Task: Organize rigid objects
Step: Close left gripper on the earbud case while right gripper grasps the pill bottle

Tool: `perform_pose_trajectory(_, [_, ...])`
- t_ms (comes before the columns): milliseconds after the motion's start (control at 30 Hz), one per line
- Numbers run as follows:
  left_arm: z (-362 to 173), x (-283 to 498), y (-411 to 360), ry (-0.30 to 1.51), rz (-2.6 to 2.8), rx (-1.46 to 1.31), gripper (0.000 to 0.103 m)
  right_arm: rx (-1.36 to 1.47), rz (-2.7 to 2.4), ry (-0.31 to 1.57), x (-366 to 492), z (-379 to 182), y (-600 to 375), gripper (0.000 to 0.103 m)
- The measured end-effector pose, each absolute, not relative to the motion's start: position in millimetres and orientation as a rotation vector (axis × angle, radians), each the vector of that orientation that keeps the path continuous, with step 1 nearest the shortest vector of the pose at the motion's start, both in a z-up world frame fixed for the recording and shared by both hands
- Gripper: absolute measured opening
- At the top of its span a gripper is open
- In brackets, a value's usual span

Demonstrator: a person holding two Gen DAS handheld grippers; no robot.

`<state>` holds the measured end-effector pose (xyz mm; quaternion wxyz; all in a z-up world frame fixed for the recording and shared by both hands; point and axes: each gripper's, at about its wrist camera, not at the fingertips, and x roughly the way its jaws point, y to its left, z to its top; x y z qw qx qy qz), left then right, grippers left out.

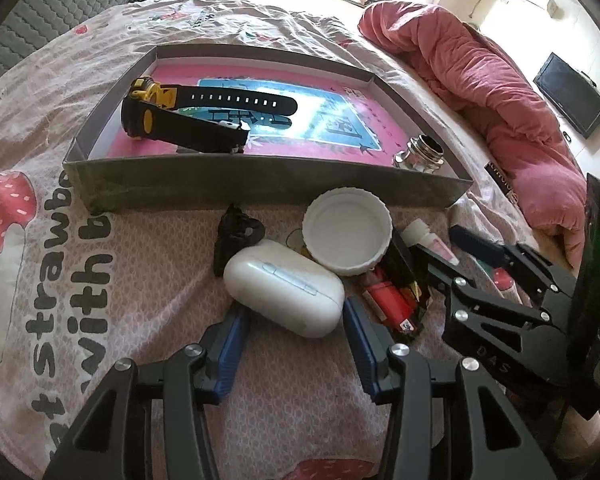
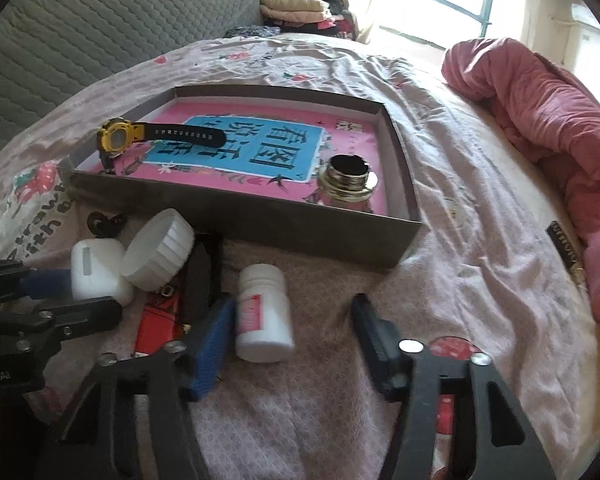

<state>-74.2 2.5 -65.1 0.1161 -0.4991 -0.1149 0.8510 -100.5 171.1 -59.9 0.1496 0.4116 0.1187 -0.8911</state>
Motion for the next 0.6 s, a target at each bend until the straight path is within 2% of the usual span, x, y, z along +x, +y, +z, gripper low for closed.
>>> perform_pose_trajectory(67, [-66.0, -75.8, 1.0, -0.351, 2.488, -1.457, 0.049, 1.185, -2.547, 0.369, -99.1, -61.2, 168.0, 0.034])
perform_pose_trajectory(167, [-67.0, -78.1, 0.1, -0.367, 2.478, -1.448, 0.049, 1.206, -2.524, 0.385, -99.2, -67.3, 166.0, 0.029])
perform_pose_trajectory(600, [-70.8, -92.7, 0.3, -0.431, 2.446, -1.421, 0.047, 1.211, -2.513, 0.254, -104.2, -66.5, 177.0, 0.027])
